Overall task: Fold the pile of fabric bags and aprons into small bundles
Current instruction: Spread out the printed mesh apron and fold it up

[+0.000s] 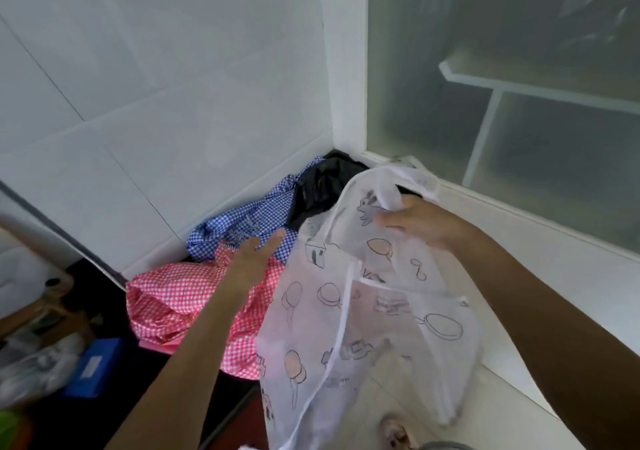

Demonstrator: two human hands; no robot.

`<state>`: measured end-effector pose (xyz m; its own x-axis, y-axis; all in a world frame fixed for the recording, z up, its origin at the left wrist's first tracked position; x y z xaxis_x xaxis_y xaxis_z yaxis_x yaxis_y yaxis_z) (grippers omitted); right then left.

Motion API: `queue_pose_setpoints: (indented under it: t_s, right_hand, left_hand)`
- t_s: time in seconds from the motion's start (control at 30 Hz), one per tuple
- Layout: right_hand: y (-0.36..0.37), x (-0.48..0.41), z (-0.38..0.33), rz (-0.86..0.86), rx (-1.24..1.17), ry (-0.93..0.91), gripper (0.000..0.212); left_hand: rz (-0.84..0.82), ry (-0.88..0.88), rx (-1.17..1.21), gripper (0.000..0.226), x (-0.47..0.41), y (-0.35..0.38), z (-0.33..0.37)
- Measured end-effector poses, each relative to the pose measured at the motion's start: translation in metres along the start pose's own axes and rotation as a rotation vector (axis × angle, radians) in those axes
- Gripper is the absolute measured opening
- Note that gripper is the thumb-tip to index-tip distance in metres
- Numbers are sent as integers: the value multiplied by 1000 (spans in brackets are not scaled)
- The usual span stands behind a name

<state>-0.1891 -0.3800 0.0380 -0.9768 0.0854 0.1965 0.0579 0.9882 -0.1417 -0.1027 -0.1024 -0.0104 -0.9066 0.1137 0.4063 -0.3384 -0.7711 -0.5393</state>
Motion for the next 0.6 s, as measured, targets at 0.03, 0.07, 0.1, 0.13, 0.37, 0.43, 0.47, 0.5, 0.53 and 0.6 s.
queue_pose_setpoints:
  t_s: [0.03,0.07,0.1,0.13,0.37,0.43,0.47,0.5,0.53,0.6]
  right_hand:
    - [6,3,-6,-55,9,7,20]
    - [11,6,-10,-109,-9,20,21]
    - [15,9,-14,-162,-44,45,22]
    - [16,13,-17,-193,-75,61,23]
    - [-9,31,-26,-251,-77,6,24]
    - [-33,27,-25,-206,-43,11,27]
    - [-50,22,-21,-147,-49,21,31]
    - [-66,18,-16,-86,-68,44,38]
    - [-79,15,-11,-58,-78,89,44]
    - [-88,14,0,-56,-98,201,37]
  left_hand:
    - [-90,71,-101,100,12,20,12]
    - [-151,153,-195,106,23,39,19]
    - [-175,210,-277,116,27,56,20]
    - [-167,235,-350,123,28,68,18]
    - [43,101,-77,31,0,57,-19]
    - [-14,-83,207,20,-8,36,-38]
    - [-20,-177,339,24,-13,22,-51]
    - [-26,-190,308,29,-18,10,-61]
    - [-57,-202,290,31,-18,-3,-68]
    - [101,-99,78,23,-22,-25,-68]
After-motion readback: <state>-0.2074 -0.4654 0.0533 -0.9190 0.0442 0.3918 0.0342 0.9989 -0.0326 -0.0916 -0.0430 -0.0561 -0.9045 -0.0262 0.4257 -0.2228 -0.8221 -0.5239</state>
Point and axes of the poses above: each hand's wrist, its own x-axis away from the middle knuckle, its own y-axis out of the palm, z = x × y, the point moved 4 cm from there along -x, towards the middle knuckle, and after that the axes turned 6 degrees about -x, right-handed, at the moved point
